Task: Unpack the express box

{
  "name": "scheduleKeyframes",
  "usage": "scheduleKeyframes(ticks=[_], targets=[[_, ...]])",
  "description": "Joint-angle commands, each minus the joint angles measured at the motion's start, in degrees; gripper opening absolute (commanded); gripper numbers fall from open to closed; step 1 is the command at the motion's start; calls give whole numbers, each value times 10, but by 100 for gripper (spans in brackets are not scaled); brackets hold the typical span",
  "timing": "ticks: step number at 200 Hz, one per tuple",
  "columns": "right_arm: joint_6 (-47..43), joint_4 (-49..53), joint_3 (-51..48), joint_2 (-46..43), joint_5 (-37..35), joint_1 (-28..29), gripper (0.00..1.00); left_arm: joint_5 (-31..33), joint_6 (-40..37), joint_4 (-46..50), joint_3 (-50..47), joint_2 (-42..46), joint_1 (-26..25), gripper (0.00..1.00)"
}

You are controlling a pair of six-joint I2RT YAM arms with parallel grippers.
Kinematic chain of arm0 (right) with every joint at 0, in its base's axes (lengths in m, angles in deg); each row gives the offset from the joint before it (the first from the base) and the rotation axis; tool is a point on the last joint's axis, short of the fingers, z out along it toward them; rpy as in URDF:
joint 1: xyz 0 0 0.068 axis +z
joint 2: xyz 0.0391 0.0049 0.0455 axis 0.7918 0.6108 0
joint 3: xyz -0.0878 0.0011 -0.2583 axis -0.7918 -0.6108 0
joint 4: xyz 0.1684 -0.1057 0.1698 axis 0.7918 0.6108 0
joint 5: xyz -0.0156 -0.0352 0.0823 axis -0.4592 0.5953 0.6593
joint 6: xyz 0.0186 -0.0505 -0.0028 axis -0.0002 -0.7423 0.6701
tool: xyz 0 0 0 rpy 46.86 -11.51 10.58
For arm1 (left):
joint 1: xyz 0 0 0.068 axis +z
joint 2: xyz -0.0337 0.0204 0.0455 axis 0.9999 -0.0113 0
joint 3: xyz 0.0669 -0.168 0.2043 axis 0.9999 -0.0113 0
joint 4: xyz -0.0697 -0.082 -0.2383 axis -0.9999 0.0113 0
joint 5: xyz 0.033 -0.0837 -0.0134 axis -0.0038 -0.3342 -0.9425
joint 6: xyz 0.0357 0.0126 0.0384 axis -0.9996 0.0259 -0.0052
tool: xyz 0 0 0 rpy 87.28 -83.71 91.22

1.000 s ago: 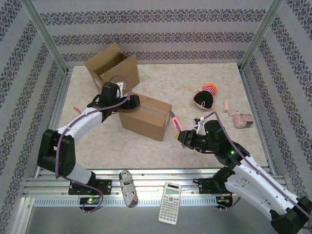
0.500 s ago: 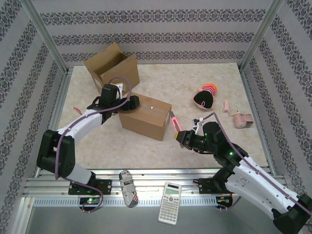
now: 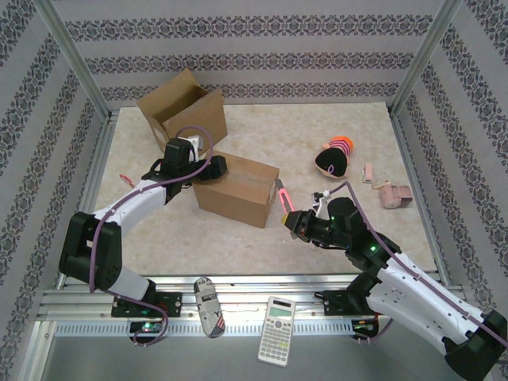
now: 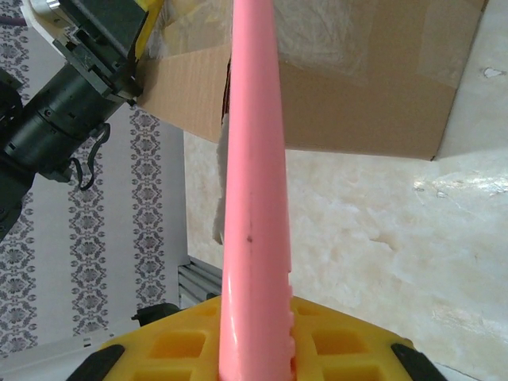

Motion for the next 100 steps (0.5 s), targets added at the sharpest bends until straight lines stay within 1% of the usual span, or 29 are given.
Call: scheduleKeyframes(ticks=[1,41,100], targets=[[9,-15,-4,7,20,12,0,4,-15,106,-38,-42,-13,90],[14,-13,-9,1,19,16,0,10,-9,106,-47,-56,-20,86],[21,-27,-18,5,13,29,0,25,-5,106,-68,-62,-22,86]])
